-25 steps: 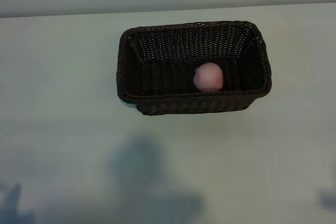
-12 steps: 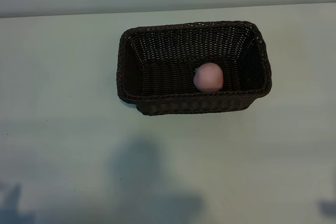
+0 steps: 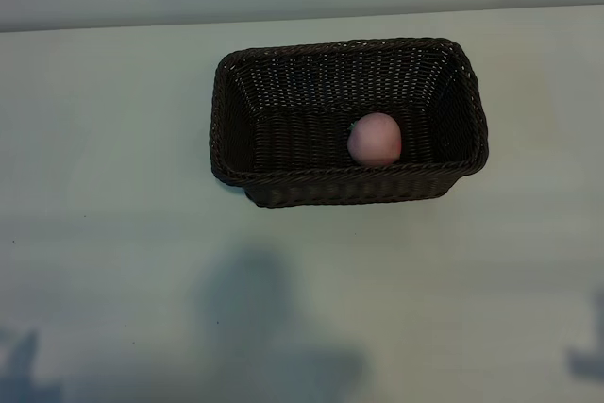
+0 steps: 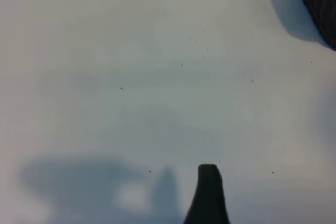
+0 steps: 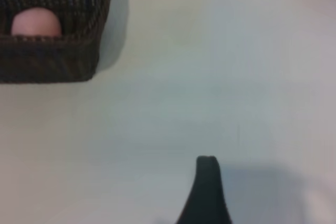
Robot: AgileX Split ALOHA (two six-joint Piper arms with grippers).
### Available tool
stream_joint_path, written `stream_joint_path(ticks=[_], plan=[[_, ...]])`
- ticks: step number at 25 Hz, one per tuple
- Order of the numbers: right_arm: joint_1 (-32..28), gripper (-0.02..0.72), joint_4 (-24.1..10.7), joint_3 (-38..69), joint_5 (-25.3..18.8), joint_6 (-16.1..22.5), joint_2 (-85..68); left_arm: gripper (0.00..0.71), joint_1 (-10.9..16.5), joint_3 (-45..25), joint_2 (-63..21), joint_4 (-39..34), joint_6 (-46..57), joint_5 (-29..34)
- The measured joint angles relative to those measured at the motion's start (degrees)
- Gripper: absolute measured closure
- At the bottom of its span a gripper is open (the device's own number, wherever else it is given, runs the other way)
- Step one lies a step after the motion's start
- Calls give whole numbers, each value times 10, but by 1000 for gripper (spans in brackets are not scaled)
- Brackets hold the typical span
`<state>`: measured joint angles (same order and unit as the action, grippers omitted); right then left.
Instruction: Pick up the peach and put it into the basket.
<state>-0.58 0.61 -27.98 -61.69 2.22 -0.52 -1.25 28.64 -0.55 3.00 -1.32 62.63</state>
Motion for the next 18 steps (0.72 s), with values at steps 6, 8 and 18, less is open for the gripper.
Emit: stream_joint_path(ticks=[6, 8, 18], plan=[[0, 127, 3, 0, 2, -16, 0, 120, 0, 0, 0, 0, 0, 0], [0, 127, 12, 0, 2, -27, 0, 120, 0, 0, 0, 0, 0, 0], [0, 128, 26, 0, 2, -45, 0, 120, 0, 0, 0, 0, 0, 0]])
